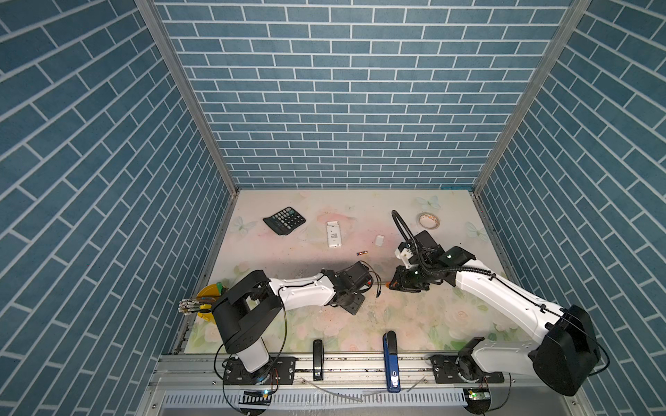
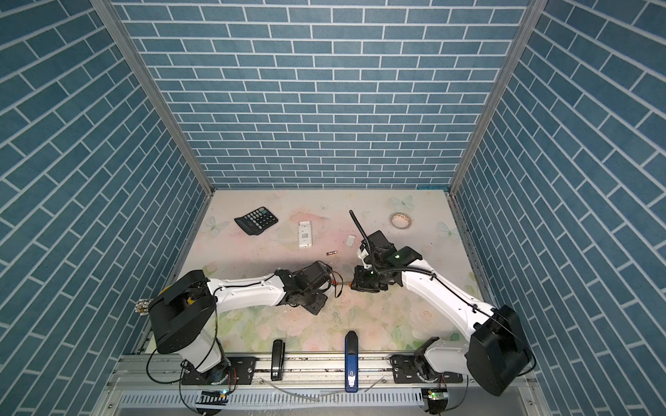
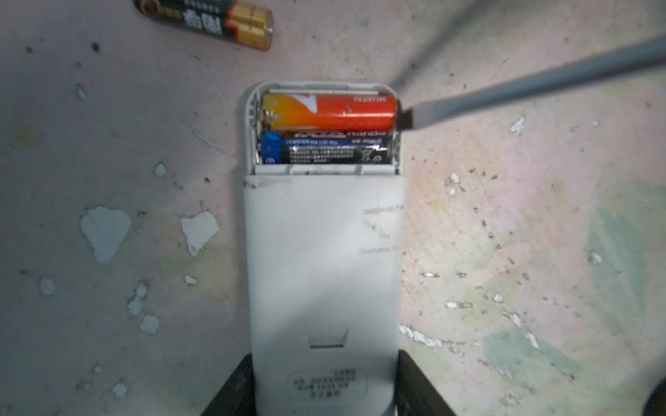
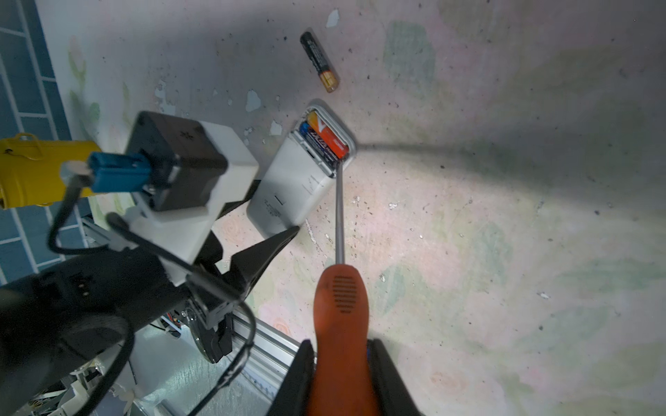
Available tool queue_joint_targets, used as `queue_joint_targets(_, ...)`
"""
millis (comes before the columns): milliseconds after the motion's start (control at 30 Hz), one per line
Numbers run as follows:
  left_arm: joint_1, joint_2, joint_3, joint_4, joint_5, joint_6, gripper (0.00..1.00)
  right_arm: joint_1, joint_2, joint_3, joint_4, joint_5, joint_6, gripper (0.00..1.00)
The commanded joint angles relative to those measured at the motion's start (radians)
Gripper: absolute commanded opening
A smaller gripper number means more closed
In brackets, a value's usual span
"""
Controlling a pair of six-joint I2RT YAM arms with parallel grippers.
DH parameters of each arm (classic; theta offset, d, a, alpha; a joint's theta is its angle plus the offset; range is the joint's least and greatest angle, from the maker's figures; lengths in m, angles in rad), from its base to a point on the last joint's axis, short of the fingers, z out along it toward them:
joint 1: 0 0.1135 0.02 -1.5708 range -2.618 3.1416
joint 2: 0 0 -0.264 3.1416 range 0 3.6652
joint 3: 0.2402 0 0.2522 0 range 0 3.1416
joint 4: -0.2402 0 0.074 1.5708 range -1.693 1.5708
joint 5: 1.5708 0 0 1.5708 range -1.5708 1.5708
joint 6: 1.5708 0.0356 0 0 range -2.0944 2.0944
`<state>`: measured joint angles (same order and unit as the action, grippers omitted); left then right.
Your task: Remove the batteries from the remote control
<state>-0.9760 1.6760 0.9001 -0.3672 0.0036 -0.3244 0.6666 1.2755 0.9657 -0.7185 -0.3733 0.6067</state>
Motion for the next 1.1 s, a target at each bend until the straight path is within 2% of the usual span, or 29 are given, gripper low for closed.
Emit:
queue_joint_targets(0,-0.036,0.085,-0.046,-0.004,0.064,0.043,0.34,0.005,-0.034,0.027,0.074,-0.015,-0.032,0.0)
queue_joint_targets(167,-0.039,0.084,-0.049,-0.006,0.062,0.039,0.33,0.001,-0.025,0.041,0.056,-0.011,-0.05,0.0)
queue_joint_targets(500,-0.039,0.081,-0.047,-0.01,0.059,0.036,0.33,-0.003,0.001,0.08,-0.162,0.066,-0.116,0.0)
queue_joint_targets(1067,-0.04,0.079,-0.049,-0.013,0.056,0.033,0.33,-0.016,0.012,0.087,-0.132,0.062,-0.108,0.0)
